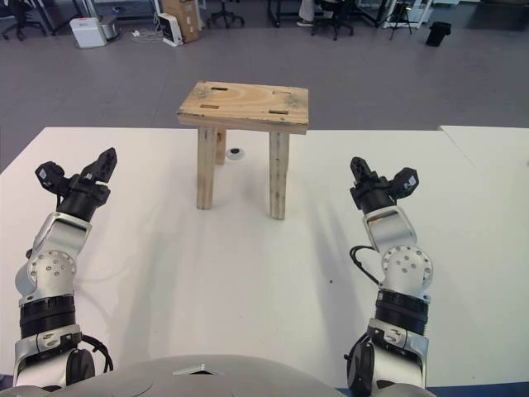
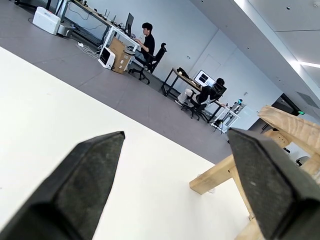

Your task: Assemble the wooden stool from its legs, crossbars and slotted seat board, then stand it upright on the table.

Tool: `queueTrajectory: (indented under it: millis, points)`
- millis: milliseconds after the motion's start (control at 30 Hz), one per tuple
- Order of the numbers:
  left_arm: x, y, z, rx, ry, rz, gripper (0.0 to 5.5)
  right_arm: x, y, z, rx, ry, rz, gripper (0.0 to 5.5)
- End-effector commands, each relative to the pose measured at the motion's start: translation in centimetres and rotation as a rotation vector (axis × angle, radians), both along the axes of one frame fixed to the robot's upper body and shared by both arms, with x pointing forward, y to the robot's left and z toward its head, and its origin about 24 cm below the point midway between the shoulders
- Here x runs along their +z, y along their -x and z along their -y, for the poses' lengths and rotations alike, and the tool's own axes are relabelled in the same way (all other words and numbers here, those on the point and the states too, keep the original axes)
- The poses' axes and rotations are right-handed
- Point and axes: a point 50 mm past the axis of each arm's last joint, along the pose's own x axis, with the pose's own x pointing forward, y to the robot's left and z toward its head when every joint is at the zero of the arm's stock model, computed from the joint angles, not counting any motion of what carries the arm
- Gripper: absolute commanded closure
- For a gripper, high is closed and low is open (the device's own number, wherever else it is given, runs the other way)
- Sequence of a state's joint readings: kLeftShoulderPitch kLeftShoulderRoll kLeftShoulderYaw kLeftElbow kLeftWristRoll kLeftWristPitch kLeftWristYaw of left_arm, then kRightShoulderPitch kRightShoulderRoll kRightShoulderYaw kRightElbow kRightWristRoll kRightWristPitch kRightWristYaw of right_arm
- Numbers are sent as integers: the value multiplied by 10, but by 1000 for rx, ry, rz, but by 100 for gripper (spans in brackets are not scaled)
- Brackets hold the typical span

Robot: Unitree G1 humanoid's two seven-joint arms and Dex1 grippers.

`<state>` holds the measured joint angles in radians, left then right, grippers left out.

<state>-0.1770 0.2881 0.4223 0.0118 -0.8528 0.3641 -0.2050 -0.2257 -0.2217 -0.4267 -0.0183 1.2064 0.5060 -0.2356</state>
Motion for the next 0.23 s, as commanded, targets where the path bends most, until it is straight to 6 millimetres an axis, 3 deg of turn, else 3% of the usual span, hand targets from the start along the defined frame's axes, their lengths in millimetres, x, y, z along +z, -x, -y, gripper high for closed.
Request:
queueTrajectory:
  millis: [33, 233]
  points:
    - [-5, 1, -10, 29, -9, -11, 172, 0, -2, -2, 2, 11, 8, 288]
    - [-10, 0, -14, 30, -4, -26, 172, -6, 0, -6, -2, 5, 10, 288]
